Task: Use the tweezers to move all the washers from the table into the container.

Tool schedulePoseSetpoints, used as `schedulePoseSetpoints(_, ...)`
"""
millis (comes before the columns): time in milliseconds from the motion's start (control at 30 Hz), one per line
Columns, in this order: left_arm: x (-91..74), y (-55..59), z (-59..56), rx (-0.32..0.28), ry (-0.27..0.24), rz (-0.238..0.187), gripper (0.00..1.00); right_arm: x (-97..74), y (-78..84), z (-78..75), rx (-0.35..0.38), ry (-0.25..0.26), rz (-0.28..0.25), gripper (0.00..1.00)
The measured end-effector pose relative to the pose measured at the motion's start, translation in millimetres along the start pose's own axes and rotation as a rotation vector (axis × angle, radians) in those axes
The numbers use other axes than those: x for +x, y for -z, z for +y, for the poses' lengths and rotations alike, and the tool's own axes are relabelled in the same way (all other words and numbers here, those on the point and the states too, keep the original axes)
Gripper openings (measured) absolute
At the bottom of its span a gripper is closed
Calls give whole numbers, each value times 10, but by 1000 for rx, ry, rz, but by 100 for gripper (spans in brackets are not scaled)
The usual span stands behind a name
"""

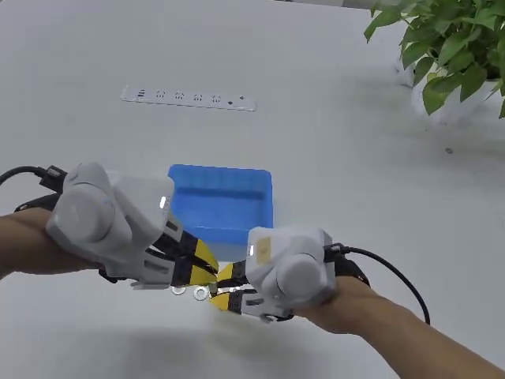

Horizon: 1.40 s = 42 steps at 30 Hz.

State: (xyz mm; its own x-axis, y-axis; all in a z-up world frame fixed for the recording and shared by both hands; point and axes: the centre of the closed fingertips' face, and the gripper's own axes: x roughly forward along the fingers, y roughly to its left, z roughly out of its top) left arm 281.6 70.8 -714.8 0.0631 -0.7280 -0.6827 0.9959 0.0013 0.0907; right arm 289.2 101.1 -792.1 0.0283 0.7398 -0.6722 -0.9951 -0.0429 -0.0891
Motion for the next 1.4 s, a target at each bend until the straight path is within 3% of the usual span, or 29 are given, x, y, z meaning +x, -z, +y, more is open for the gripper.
schedulePoseSetpoints(367,16,8,58,-38,-9,-8,6,4,17,-11,22,-9,10,11)
schedulePoseSetpoints(1000,23,45,69,-38,0,0,6,3,16,5,45,-18,16,9)
schedulePoseSetpoints(1400,-72,-42,19,-48,3,6,6,-51,-75,34,37,-16,7,9)
